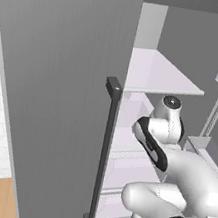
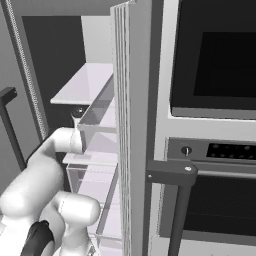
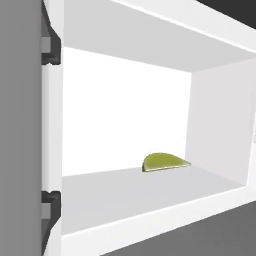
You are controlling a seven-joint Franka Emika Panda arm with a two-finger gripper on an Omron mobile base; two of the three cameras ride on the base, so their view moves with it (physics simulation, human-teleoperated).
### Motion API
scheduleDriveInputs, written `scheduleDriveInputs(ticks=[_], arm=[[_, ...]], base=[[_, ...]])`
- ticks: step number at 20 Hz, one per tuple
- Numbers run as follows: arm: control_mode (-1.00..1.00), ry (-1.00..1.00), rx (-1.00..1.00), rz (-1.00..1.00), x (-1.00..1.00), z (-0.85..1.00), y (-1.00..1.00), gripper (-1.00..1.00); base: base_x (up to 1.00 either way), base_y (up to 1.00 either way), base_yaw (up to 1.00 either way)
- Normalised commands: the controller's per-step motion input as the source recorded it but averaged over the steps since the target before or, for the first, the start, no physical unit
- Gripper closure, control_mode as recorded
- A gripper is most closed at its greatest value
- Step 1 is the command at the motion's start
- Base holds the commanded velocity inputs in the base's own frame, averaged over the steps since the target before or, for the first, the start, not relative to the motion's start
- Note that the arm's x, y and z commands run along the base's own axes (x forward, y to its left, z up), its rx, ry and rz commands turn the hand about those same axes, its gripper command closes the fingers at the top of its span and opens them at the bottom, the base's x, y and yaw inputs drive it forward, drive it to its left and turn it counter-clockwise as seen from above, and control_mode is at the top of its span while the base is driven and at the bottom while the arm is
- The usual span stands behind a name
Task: Grab a lemon wedge from the fridge and one ice cube from the ice bowl, and put them in the glass of lemonade.
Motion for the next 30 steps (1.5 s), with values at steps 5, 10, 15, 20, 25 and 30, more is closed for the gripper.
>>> scheduleDriveInputs(ticks=[5,10,15,20,25,30], arm=[[-1.00,0.00,0.01,0.00,0.33,-0.67,-0.35,-1.00],[-1.00,0.00,0.00,0.00,0.31,-0.09,-0.16,-1.00],[-1.00,0.00,0.00,0.00,0.40,0.00,-0.02,-1.00],[-1.00,0.00,0.00,0.00,0.39,0.00,-0.10,-1.00],[-1.00,0.00,0.00,0.00,0.26,0.00,-0.12,-1.00],[-1.00,0.00,0.00,0.00,0.16,0.00,-0.21,-1.00]], base=[[0.00,0.00,0.00],[0.00,0.00,0.00],[0.00,0.00,0.00],[0.00,0.00,0.00],[0.00,0.00,0.00],[0.00,0.00,0.00]])
